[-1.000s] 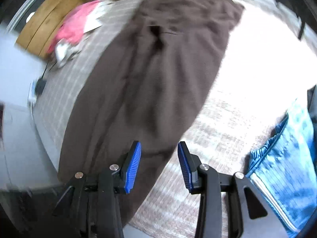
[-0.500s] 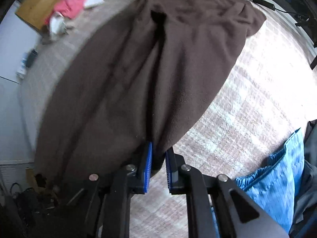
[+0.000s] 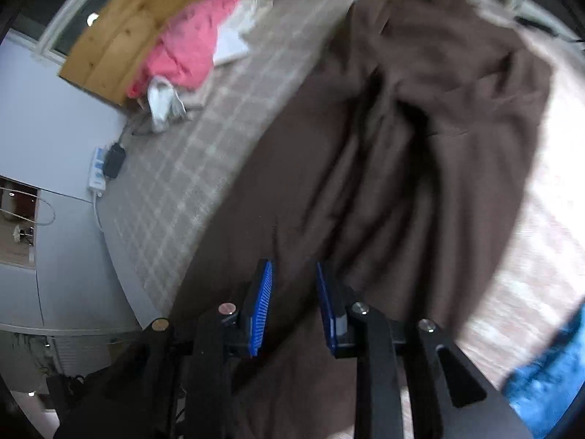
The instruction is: Fold clothes
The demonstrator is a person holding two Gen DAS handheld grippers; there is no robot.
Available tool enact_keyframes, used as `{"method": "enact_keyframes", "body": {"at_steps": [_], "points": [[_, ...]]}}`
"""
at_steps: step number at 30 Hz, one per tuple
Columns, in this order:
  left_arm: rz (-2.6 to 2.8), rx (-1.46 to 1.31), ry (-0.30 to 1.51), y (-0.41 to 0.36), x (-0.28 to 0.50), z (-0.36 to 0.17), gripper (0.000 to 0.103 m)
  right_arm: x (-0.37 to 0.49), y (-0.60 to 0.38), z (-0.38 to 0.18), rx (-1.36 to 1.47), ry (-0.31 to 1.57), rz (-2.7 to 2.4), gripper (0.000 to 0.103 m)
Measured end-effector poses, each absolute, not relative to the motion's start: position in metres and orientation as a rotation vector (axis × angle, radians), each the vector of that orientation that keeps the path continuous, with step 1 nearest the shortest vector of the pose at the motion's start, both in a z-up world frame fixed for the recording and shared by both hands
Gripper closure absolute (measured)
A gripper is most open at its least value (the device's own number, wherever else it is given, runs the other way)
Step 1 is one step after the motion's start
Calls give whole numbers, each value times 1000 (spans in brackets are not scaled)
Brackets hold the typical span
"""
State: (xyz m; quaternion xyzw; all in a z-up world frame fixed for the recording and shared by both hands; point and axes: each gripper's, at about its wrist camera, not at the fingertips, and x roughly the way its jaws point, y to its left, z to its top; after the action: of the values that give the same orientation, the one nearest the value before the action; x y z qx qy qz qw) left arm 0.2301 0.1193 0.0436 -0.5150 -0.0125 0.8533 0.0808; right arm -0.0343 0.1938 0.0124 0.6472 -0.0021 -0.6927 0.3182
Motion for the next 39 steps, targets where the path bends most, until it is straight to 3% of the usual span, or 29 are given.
{"method": "enact_keyframes", "body": {"at_steps": [5, 10, 11, 12, 13, 14, 17, 23, 26, 29, 31, 34, 39], "points": [[2517, -1561, 8, 124, 226, 29, 53, -32, 185, -8, 1742, 34, -1838, 78], [2529, -1522, 50, 126, 223, 20, 56, -33, 177, -14, 1682, 53, -1861, 78], [2540, -1504, 85, 128, 223, 19, 60, -31, 176, -14, 1666, 72, -1866, 79], [2549, -1504, 86, 126, 221, 20, 82, -29, 175, -14, 1651, 91, -1870, 85], [2558, -1503, 87, 124, 219, 21, 96, -28, 176, -13, 1646, 105, -1868, 90], [2566, -1501, 85, 122, 217, 22, 97, -27, 177, -12, 1642, 114, -1866, 95], [2552, -1469, 29, 120, 219, 38, 97, -24, 189, -2, 1654, 90, -1869, 97], [2450, -1515, 51, 136, 218, 21, 96, -16, 186, -11, 1664, 268, -1890, 97], [2423, -1526, -63, 127, 220, 36, 89, -19, 184, -6, 1705, 292, -1864, 91], [2456, -1466, -187, 106, 227, 66, 84, -22, 195, 20, 1673, 242, -1897, 89], [2472, -1446, -218, 97, 225, 71, 75, -25, 201, 46, 1585, 199, -1957, 88], [2468, -1465, -216, 94, 214, 60, 75, -51, 197, 68, 1440, 97, -2062, 87], [2461, -1497, -211, 88, 194, 42, 76, -134, 171, 40, 1468, -44, -2075, 87]]}}
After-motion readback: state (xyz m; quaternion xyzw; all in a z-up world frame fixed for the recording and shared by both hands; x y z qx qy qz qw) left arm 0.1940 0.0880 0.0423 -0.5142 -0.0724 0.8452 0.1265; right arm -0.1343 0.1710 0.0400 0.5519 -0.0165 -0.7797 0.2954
